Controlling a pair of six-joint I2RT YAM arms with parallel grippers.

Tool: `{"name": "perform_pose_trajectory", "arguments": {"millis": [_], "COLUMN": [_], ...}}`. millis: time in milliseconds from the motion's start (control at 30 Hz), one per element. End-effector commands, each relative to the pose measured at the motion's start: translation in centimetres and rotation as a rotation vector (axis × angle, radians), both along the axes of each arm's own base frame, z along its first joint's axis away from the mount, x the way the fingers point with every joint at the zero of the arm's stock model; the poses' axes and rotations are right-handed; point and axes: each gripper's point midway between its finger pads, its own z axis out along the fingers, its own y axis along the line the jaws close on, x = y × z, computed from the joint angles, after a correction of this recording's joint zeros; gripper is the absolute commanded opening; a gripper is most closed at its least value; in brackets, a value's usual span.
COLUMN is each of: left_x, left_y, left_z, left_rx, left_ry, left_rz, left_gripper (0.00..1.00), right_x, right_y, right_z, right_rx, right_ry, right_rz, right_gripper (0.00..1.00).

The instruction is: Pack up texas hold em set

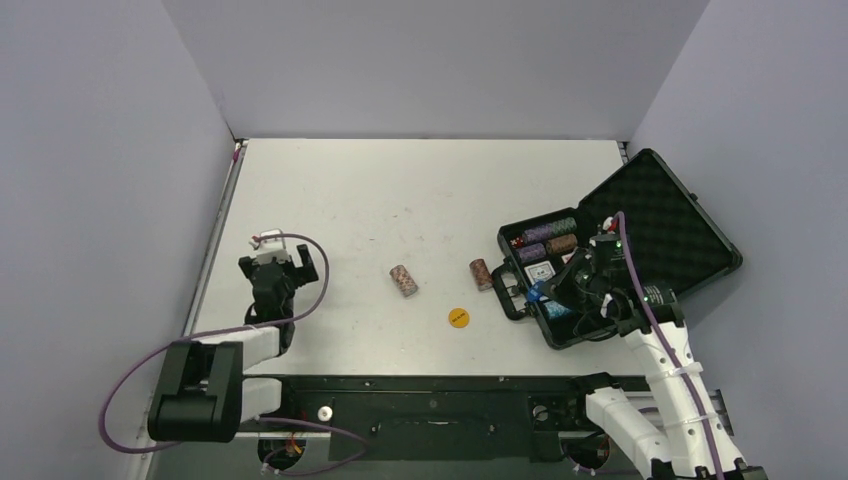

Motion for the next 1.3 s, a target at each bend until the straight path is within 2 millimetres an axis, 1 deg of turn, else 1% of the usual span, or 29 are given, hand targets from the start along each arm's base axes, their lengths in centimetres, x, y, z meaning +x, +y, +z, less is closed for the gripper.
{"name": "perform_pose_trajectory", "arguments": {"millis": [0,67,100,133,167,200,233,300,333,367,400,433,533,567,600,633,667,700,867,933,1033,1200,1233,1267], "left_x": [3.3,3.5,3.8,4.0,4.1,4.6,4.7,4.8,5.0,5.1,5.1,5.2,5.2,5.2,5.2,5.2,5.2,5.2,5.2,5.2,5.2,5.2,5.2,5.2], "left_y": [-0.5,-0.6,-0.8,-1.1,-1.2,-1.4,-1.4,-1.2,-1.0,-1.3,-1.1,-1.4,-1.4,-1.4,-1.4,-1.4,-1.4,-1.4,-1.4,-1.4,-1.4,-1.4,-1.4,-1.4], "left_z": [4.6,3.9,4.3,3.3,3.0,3.3,2.9,2.7,3.0,2.8,2.7,2.9,3.0,3.0,2.9,2.9,2.9,2.9,2.8,2.9,2.9,2.8,2.9,2.9], "left_rx": [-0.015,-0.022,-0.021,-0.008,-0.003,-0.008,-0.01,-0.005,-0.004,0.0,0.011,0.02,0.02,0.021,0.021,0.021,0.022,0.021,0.021,0.021,0.021,0.02,0.022,0.021], "left_ry": [-0.207,-0.218,-0.243,-0.22,-0.207,-0.202,-0.18,-0.173,-0.174,-0.164,-0.161,-0.167,-0.169,-0.168,-0.165,-0.164,-0.164,-0.164,-0.163,-0.165,-0.166,-0.163,-0.165,-0.165], "left_rz": [-0.028,-0.045,-0.057,-0.083,-0.094,-0.103,-0.098,-0.085,-0.075,-0.077,-0.063,-0.067,-0.062,-0.061,-0.062,-0.061,-0.06,-0.061,-0.061,-0.061,-0.06,-0.061,-0.061,-0.061], "left_gripper": [0.96,0.96,0.97,0.97,0.96,0.96,0.96,0.96,0.96,0.96,0.96,0.96,0.96,0.96,0.96,0.96,0.96,0.96,0.96,0.96,0.96,0.96,0.96,0.96], "right_x": [2.2,3.1,3.6,4.0,4.5,4.9,5.5,6.4,6.9,7.2,7.7,8.0,9.2,9.4,9.9,10.1,10.5,10.8,11.4,11.6,11.8,10.9,11.0,10.7], "right_y": [-0.9,-1.3,-1.4,-1.6,-1.7,-1.9,-2.0,-2.2,-2.4,-2.8,-3.0,-3.4,-4.0,-4.0,-4.0,-4.0,-4.1,-4.2,-5.3,-5.6,-5.6,-5.8,-5.7,-5.6], "right_z": [0.5,0.3,0.1,0.0,-0.1,-0.1,-0.3,-0.6,-0.8,-0.9,-1.1,-1.3,-2.3,-2.9,-2.8,-3.3,-3.3,-3.7,-5.4,-6.4,-7.9,-10.9,-11.1,-11.7], "right_rx": [-0.025,-0.03,-0.03,-0.029,-0.024,-0.018,-0.01,-0.002,-0.003,-0.018,-0.027,-0.051,-0.084,-0.091,-0.089,-0.094,-0.097,-0.104,-0.151,-0.141,-0.11,-0.125,-0.112,-0.109], "right_ry": [-0.089,-0.116,-0.129,-0.135,-0.15,-0.154,-0.167,-0.188,-0.199,-0.208,-0.217,-0.224,-0.224,-0.21,-0.226,-0.217,-0.23,-0.226,-0.207,-0.196,-0.185,-0.117,-0.12,-0.11], "right_rz": [-0.072,-0.108,-0.124,-0.154,-0.171,-0.201,-0.23,-0.27,-0.283,-0.304,-0.314,-0.329,-0.348,-0.348,-0.351,-0.352,-0.358,-0.361,-0.36,-0.369,-0.366,-0.32,-0.307,-0.301], "right_gripper": [0.0,0.0,0.0,0.0,0.0,0.0,0.0,0.0,0.0,0.0,0.0,0.0,0.0,0.0,0.0,0.0,0.0,0.0,0.0,0.0,0.0,0.0,0.0,0.0]}}
